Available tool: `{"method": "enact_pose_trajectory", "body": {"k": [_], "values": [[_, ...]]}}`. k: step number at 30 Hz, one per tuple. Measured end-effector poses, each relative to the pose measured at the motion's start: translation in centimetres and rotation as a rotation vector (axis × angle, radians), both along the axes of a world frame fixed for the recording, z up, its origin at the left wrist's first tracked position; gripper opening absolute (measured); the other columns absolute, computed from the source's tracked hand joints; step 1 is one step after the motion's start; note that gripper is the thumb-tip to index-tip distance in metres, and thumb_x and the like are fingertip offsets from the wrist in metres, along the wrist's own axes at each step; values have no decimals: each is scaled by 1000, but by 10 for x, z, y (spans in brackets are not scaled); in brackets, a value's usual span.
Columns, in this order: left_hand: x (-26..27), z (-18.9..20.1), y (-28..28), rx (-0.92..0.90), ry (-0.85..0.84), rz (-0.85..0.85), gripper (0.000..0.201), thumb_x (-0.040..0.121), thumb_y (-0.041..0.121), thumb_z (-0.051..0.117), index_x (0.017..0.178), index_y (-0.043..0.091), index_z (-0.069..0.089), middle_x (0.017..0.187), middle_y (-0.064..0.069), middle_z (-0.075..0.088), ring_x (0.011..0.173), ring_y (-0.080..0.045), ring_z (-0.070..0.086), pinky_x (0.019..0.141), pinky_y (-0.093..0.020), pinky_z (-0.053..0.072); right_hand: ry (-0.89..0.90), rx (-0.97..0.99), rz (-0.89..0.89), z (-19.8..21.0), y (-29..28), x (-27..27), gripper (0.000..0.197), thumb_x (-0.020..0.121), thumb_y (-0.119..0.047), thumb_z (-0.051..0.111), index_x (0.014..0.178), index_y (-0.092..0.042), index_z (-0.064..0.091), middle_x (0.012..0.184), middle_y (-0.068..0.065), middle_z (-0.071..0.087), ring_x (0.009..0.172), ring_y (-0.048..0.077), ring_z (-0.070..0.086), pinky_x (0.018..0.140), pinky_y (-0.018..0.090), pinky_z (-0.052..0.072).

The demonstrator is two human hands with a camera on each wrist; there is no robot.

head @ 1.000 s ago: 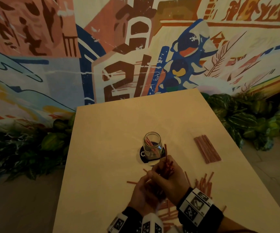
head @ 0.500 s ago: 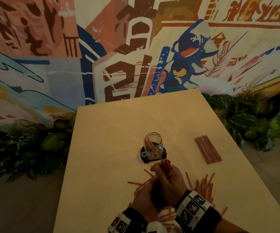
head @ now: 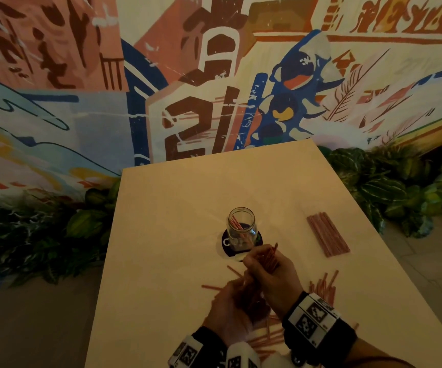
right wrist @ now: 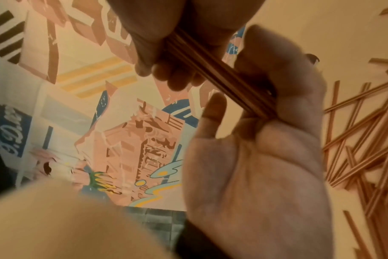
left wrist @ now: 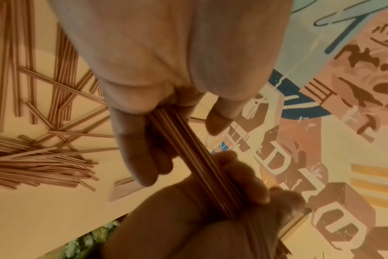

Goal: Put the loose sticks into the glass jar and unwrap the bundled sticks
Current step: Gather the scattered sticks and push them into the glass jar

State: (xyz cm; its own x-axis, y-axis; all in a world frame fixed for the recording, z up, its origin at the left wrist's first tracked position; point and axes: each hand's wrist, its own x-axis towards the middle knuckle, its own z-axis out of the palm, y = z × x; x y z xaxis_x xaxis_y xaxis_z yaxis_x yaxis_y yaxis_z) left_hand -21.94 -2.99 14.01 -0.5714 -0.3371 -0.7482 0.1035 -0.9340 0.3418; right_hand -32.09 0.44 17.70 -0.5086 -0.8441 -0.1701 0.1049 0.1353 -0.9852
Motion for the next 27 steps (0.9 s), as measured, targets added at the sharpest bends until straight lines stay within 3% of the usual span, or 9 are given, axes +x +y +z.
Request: {"method": "enact_pose_trajectory", "body": {"k": [2, 5, 9, 13, 15, 19, 21, 24, 27], "values": [[2, -4, -3, 34, -20, 42, 45, 90, 29, 46, 73, -1, 74, 74, -16, 71, 63, -29, 69, 66, -36, 56, -45, -31, -8, 4, -1, 0, 30, 83, -5, 61, 61, -25, 63, 47, -3, 56, 47, 13, 53, 53, 32, 50], [2, -3, -4, 57, 9, 98, 60, 94, 36, 41, 65, -6, 74, 67, -19, 71, 56, -30, 69, 55, -34, 58, -43, -53, 61, 7, 0, 3, 27, 83, -2, 61, 63, -20, 60, 47, -5, 53, 45, 9, 51, 49, 22, 48], [0, -2, -3, 99, 19, 121, 58, 95, 37, 41, 76, -8, 73, 78, -22, 71, 62, -31, 70, 61, -36, 56, -85, -28, 115, 8, 3, 7, 16, 84, -2, 58, 71, -9, 53, 51, -4, 51, 44, 9, 52, 49, 22, 50], [0, -3, -3, 151, 69, 134, 55, 94, 35, 42, 66, -4, 70, 64, -18, 68, 55, -29, 69, 51, -35, 58, -70, -32, 102, 13, 2, 8, 14, 88, -8, 53, 74, -7, 49, 57, 3, 44, 44, 6, 44, 46, 19, 43], [-1, -3, -3, 157, 80, 99, 61, 95, 38, 40, 64, -4, 72, 68, -18, 70, 62, -30, 69, 59, -37, 59, -58, -55, 103, 16, 2, 6, 15, 84, -19, 55, 73, -9, 49, 57, 2, 44, 44, 7, 44, 46, 20, 43], [-2, -4, -3, 136, 144, 90, 57, 92, 42, 39, 82, -3, 74, 88, -21, 72, 77, -33, 70, 69, -38, 56, 9, -30, 120, 10, 2, 6, 17, 87, -14, 56, 70, -11, 52, 56, 0, 47, 48, 8, 46, 50, 18, 43], [-3, -4, -5, 135, 153, 99, 57, 92, 44, 40, 91, -4, 70, 89, -22, 70, 78, -33, 69, 71, -40, 56, -39, -29, 95, 5, 2, 6, 16, 84, -16, 57, 69, -12, 53, 52, -1, 48, 51, 15, 48, 50, 23, 43], [1, -10, -9, 75, 31, 30, 58, 91, 47, 41, 103, -5, 66, 93, -22, 70, 84, -33, 66, 75, -40, 52, -50, -1, 88, 3, -4, 1, 18, 84, -24, 55, 68, -14, 53, 45, -7, 47, 47, 15, 46, 50, 29, 40], [19, -23, -15, -160, -250, -255, 45, 91, 44, 47, 99, 3, 64, 87, -13, 67, 76, -25, 61, 66, -31, 48, 17, -51, 28, 14, -23, -16, 24, 85, -29, 49, 67, -14, 51, 40, -6, 47, 40, 9, 43, 48, 30, 38]]}}
